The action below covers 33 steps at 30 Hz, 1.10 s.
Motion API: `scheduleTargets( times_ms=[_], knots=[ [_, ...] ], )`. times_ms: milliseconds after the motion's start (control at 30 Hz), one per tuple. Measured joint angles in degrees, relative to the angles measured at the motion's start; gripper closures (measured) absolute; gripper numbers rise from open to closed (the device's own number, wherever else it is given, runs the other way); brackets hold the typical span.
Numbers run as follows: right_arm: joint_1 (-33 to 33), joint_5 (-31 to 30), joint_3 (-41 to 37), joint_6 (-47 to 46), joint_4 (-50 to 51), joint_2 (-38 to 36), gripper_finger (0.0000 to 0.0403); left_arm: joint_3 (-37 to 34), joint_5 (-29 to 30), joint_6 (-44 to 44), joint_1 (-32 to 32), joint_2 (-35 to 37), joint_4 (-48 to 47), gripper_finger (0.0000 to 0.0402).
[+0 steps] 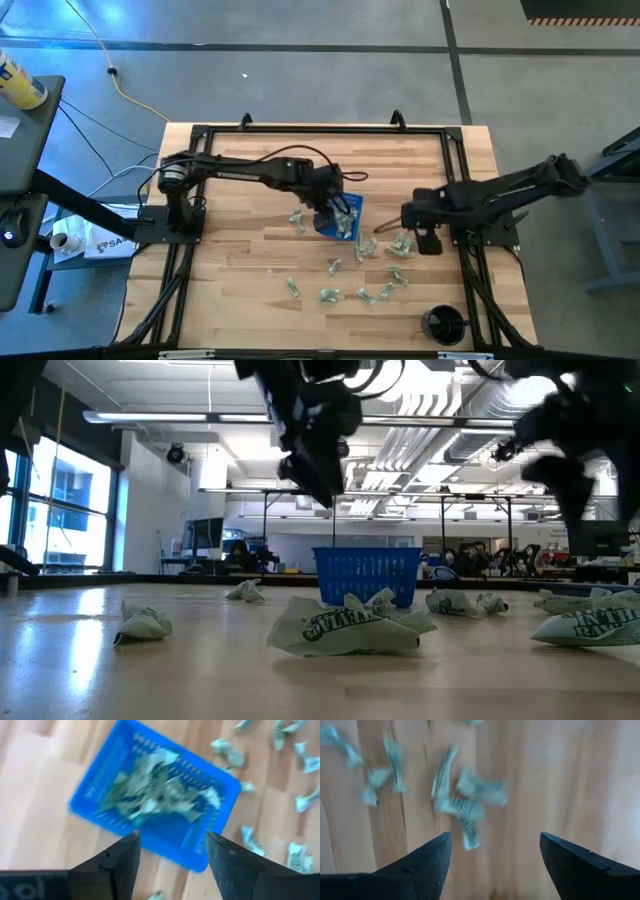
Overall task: Pick and place Stevia / Truvia into bins
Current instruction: Put the stevia packet into the blue basket
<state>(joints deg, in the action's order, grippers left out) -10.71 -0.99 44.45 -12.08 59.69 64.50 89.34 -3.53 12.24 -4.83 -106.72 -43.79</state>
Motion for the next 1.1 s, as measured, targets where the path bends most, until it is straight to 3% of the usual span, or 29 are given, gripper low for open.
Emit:
scheduleTargets(
  times_ms=[167, 433, 600, 833, 1033, 1100],
  knots=[
    [-4.41, 3.15, -7.68, -9.27, -4.37, 1.15, 0.0109, 0.00, 4.06, 0.00, -0.02, 3.67, -7.04, 0.0170],
    [-6.46, 2.24, -11.62, -15.93, -14.11, 2.43, 0.0111, -0.02, 6.43, 0.05, -0.01, 7.74, -15.00, 0.0210],
    [-6.46, 1.62, -13.86, -19.05, -18.35, 6.21, 0.0141, -0.04, 9.81, 1.58, -0.01, 8.22, -20.30, 0.0225],
    [-6.44, 1.62, -13.98, -20.50, -20.41, 13.30, 0.0235, -1.75, 10.58, 2.60, -0.01, 8.64, -22.56, 0.0235],
    [-6.17, 2.64, -12.33, -22.25, -20.20, 13.65, 0.0375, -13.96, 9.92, 5.26, -0.16, 15.09, -17.57, 0.0237],
    [-6.21, 2.90, -10.38, -23.67, -18.39, 12.84, 0.0391, -19.46, 8.97, 7.49, -0.19, 18.09, -12.69, 0.0237]
  ],
)
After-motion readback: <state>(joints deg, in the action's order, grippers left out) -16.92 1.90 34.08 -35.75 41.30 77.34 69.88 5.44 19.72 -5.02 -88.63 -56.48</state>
